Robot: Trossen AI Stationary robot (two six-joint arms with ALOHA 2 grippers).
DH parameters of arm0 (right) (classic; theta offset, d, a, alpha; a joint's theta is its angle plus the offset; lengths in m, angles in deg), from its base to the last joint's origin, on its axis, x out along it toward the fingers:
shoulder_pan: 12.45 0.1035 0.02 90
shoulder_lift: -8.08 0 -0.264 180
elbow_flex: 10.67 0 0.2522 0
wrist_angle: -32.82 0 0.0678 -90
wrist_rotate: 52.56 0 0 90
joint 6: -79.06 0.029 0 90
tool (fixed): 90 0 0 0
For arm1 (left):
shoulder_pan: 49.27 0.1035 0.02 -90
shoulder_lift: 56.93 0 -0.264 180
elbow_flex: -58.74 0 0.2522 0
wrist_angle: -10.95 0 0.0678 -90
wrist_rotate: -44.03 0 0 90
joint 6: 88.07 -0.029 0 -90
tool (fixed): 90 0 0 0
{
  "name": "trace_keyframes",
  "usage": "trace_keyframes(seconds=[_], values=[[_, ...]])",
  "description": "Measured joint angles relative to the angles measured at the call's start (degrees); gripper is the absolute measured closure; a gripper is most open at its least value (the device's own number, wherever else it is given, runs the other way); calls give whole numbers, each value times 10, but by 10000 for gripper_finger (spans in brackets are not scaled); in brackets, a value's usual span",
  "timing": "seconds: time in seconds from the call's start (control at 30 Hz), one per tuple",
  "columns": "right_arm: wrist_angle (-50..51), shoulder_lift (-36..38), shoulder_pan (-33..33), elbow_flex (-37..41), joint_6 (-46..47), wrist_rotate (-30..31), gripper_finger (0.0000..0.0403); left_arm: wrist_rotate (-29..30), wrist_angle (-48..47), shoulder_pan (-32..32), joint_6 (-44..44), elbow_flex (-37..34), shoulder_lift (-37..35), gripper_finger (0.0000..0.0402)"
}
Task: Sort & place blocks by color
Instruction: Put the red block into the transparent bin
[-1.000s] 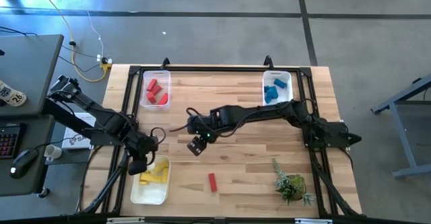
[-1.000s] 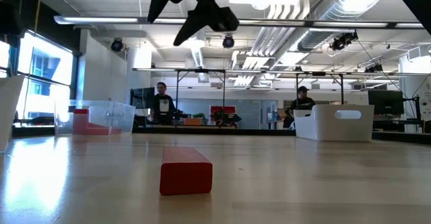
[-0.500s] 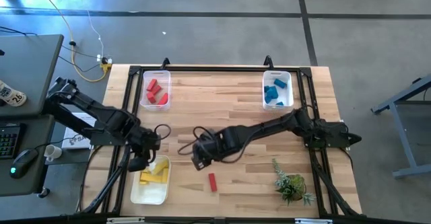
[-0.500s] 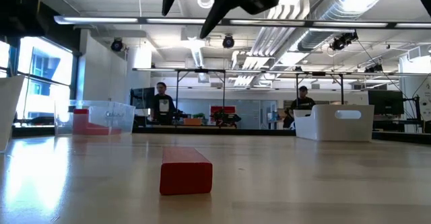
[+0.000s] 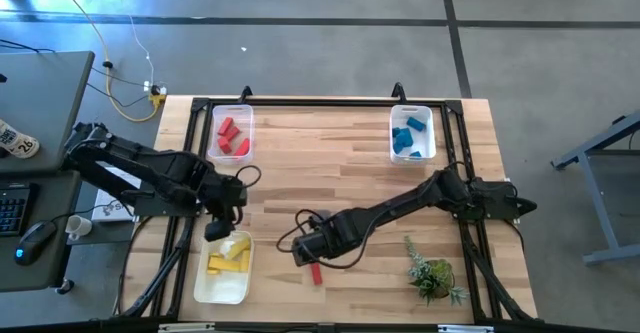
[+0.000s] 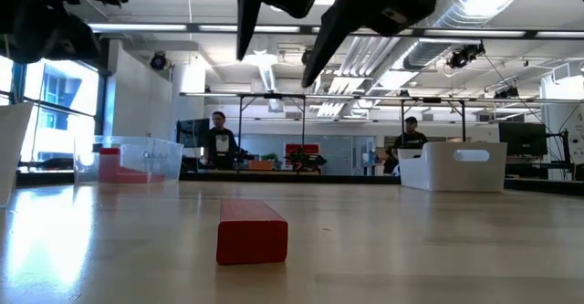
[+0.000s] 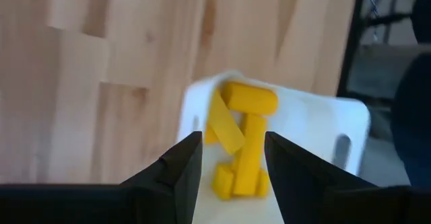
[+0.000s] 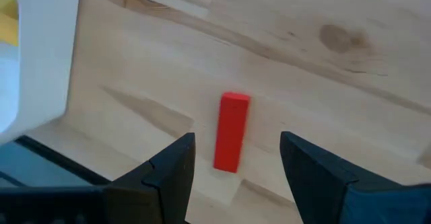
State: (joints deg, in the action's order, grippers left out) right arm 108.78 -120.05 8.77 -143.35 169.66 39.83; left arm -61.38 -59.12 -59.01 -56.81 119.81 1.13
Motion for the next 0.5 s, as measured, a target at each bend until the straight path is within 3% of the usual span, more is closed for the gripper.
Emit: trace_keyframes(seconds=[0.3, 0.5], values=[[-116, 0, -1, 32, -6, -11, 213, 17, 0, 45, -30, 0, 0, 254], [-115, -1, -3, 36, -10, -7, 215, 17, 0, 59, -53, 0, 0, 254]])
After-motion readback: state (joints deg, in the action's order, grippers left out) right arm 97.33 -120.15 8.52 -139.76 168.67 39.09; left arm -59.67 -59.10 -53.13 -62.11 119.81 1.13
